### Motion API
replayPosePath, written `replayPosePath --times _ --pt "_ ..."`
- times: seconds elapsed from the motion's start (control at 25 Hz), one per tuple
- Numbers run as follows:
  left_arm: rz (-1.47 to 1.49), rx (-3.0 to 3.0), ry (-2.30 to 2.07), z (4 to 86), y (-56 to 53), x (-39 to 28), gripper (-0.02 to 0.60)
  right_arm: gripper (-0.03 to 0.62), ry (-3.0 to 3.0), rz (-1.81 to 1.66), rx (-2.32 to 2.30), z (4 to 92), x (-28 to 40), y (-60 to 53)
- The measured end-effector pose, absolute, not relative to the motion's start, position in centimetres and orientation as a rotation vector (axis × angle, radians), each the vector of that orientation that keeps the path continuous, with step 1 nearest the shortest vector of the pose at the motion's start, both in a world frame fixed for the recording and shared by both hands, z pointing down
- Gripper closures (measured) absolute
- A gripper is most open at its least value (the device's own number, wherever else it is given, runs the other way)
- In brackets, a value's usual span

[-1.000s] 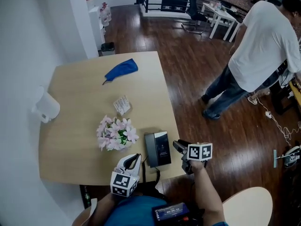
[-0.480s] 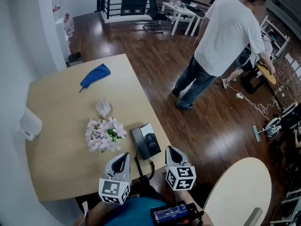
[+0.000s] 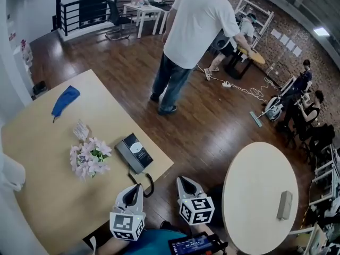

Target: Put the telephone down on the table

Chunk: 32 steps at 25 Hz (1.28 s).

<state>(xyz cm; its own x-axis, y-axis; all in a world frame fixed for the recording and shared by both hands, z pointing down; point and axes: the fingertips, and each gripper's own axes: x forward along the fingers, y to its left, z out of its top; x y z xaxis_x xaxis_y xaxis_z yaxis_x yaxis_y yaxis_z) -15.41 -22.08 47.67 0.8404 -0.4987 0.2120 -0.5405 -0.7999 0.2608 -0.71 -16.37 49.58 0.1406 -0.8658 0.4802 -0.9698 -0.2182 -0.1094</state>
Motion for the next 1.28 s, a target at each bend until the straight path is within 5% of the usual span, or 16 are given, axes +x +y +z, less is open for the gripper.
replayPosePath --times 0.64,1.28 --pt "0.233 2.818 -0.694 46.7 -5.4 -8.5 0.569 0.603 -1.820 0.618 2.304 48.6 2.7 3.4" --pt "0.294 2.821 -0.810 45.8 3.5 -12.8 0.569 0.602 -1.968 0.518 2.231 46.3 -1.1 9.9"
